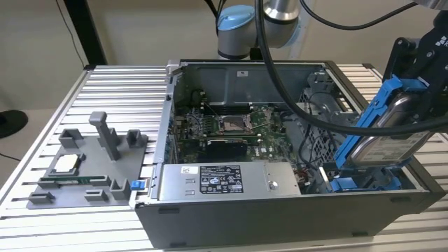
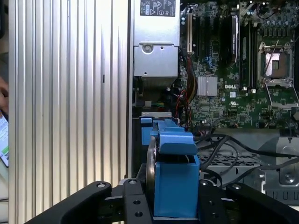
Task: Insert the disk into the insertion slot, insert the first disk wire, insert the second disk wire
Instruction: 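Insert the disk into the insertion slot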
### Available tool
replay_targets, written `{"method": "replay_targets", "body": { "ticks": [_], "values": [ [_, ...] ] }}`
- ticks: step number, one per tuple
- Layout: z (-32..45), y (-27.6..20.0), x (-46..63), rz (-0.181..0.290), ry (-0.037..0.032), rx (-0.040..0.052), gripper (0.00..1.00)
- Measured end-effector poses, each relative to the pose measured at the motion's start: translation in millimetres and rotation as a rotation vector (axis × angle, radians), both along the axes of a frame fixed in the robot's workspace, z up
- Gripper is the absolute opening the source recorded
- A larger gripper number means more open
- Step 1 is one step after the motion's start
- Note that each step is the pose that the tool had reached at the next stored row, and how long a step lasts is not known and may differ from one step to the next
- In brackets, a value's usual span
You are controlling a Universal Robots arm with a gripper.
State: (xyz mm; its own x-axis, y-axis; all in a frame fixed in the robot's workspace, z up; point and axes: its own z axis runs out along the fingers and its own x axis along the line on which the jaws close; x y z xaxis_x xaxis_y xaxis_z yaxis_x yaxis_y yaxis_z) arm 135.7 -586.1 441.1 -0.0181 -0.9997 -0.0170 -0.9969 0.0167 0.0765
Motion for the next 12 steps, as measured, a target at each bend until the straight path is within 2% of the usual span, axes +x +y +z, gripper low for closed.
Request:
{"method": "replay_targets", "body": {
  "ticks": [8,12],
  "values": [
    [-1.2,0.0,0.0,0.0,0.0,0.0003,0.0],
    [-7.2,0.0,0.0,0.0,0.0,0.0001,0.0]
  ]
}}
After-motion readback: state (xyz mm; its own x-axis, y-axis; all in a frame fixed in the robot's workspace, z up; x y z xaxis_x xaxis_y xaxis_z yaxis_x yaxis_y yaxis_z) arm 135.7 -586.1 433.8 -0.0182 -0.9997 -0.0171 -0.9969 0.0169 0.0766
